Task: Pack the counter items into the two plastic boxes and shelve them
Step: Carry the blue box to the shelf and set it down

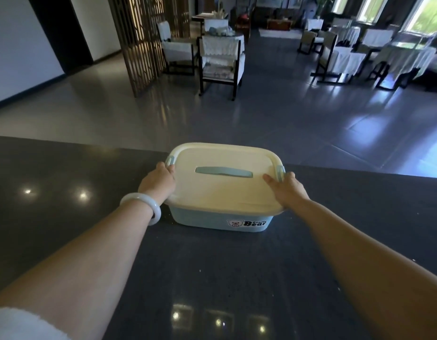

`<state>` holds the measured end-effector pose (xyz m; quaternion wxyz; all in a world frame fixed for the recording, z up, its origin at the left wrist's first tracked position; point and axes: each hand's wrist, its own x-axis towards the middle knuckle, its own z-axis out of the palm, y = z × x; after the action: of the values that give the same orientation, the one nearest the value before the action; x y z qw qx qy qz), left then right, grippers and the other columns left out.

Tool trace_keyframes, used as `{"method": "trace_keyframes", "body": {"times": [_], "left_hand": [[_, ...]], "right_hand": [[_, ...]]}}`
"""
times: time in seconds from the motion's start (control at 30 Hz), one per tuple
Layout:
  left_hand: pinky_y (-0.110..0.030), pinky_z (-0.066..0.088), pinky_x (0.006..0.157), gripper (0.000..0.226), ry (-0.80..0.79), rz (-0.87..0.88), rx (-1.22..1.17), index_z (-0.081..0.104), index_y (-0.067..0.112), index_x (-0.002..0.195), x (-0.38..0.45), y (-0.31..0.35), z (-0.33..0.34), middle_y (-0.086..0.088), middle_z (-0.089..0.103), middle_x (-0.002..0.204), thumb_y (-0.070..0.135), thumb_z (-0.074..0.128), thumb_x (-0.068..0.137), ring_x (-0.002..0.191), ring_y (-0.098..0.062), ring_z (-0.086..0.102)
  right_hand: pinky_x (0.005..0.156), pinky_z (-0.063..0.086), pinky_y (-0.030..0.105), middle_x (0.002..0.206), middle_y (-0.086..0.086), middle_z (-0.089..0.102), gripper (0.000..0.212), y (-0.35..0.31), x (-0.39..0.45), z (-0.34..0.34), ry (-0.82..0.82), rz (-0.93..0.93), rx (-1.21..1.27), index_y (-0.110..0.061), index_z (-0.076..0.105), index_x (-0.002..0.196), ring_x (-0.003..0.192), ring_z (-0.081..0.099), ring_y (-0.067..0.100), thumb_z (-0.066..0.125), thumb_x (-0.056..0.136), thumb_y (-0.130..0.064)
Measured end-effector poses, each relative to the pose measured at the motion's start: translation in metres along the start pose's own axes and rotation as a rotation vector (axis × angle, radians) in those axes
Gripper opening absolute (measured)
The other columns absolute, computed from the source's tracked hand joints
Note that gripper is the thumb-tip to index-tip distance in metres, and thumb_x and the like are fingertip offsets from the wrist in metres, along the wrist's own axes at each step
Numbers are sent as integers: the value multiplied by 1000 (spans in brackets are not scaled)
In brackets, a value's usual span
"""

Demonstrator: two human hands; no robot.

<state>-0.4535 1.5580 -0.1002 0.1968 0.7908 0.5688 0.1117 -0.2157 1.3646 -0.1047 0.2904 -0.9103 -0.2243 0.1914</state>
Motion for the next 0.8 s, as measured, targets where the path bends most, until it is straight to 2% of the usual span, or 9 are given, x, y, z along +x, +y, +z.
{"method": "trace_keyframes", "body": {"times": [0.1, 0.23, 0.33, 0.43, 0.57, 0.63, 0.8], "left_hand": [[-39, 36, 67, 48, -16, -7, 8, 43, 8, 123, -37, -4, 0, -11, 52, 86, 45, 19, 103, 75, -29, 51], [-35, 33, 58, 46, -39, -9, 17, 43, 9, 122, -94, -5, 3, -6, 45, 74, 44, 19, 103, 61, -22, 44], [-33, 31, 53, 43, -40, 18, 21, 42, 11, 119, -133, -1, 10, -4, 47, 74, 44, 19, 102, 60, -20, 46], [-36, 34, 59, 41, -43, 28, 22, 41, 11, 115, -170, 6, 16, -8, 50, 81, 43, 19, 102, 67, -26, 47], [-35, 34, 55, 40, -69, 45, 21, 41, 13, 114, -221, 14, 23, -7, 51, 77, 43, 17, 102, 67, -26, 50], [-36, 37, 58, 42, -70, 43, 21, 41, 14, 114, -249, 18, 27, -7, 52, 78, 46, 17, 101, 70, -27, 53], [-37, 35, 58, 46, -58, 44, 34, 43, 16, 117, -318, 41, 39, -4, 48, 75, 51, 18, 99, 69, -25, 48]], "right_hand": [[60, 42, 33, 99, 6, 49, 76, 23, -33, -8, 0, 7, 14, -8, 37, 126, 81, 53, 26, 49, 83, -70], [50, 35, 29, 94, 5, 52, 72, 63, -83, -22, 20, 25, 32, -10, 39, 119, 72, 52, 20, 50, 82, -71], [53, 37, 30, 89, 4, 56, 67, 96, -115, -35, 52, 44, 43, -12, 42, 110, 72, 55, 21, 51, 80, -71], [50, 35, 28, 81, -1, 53, 62, 125, -142, -50, 85, 69, 63, -13, 45, 103, 68, 53, 15, 53, 80, -70], [51, 35, 29, 85, 1, 58, 57, 162, -177, -70, 99, 73, 84, -15, 47, 95, 70, 54, 15, 53, 80, -69], [50, 36, 29, 83, 2, 58, 56, 182, -197, -81, 102, 75, 98, -16, 46, 90, 69, 55, 17, 53, 79, -69], [53, 41, 31, 86, 1, 59, 56, 239, -246, -113, 103, 96, 176, -17, 47, 94, 72, 59, 19, 55, 78, -69]]}}
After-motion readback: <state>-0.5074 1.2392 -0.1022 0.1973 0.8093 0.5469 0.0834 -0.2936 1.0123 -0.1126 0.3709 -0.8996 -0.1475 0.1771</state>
